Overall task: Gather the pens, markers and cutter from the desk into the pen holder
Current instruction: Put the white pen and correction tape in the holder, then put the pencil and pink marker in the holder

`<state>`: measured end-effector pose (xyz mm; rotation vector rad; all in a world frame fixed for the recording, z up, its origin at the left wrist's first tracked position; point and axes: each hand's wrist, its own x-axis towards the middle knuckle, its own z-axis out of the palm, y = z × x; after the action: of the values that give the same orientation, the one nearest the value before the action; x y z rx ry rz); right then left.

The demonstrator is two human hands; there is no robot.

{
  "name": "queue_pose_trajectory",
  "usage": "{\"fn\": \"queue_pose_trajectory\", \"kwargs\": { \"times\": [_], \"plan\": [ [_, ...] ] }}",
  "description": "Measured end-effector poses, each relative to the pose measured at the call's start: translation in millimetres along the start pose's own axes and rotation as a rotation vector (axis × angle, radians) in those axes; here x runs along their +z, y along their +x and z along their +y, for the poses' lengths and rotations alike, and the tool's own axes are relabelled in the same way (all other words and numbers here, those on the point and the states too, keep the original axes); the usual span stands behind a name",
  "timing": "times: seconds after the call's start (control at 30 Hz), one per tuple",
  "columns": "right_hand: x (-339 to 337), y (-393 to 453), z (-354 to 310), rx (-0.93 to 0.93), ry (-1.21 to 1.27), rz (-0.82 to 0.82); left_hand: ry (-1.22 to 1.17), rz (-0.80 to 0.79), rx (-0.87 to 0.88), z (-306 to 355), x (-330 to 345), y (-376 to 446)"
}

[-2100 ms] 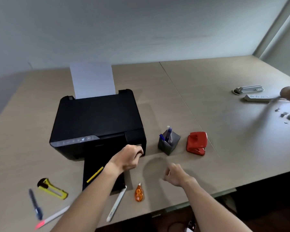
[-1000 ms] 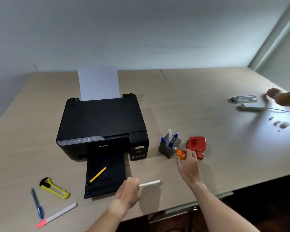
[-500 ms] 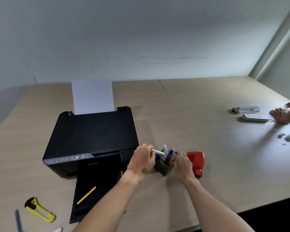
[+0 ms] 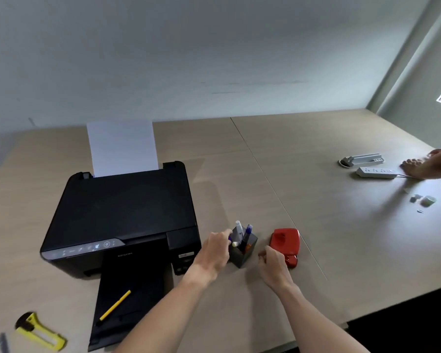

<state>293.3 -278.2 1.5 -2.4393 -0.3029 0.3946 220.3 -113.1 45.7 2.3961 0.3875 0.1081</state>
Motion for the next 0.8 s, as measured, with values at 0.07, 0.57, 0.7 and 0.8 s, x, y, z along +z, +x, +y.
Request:
{"fn": "queue_pose_trajectory", "kwargs": {
  "times": [0.07, 0.57, 0.7, 0.8],
  "plan": [
    [13, -10, 4, -0.001, 0.003, -0.038, -0.085, -0.042, -0.008, -14, -2, -22],
    [141, -89, -86, -0.346, -0.137, -0.285, -0.037, 0.155, -0.473, -221, -88, -233],
    [181, -108, -125, -0.415, -0.182, -0.322, -0.084, 0.221, -0.57, -246, -111, -272],
    [210, -119, -148, -0.514, -0.234, -0.322, -0.019, 0.241, -0.629, -262, -116, -295]
  ]
}}
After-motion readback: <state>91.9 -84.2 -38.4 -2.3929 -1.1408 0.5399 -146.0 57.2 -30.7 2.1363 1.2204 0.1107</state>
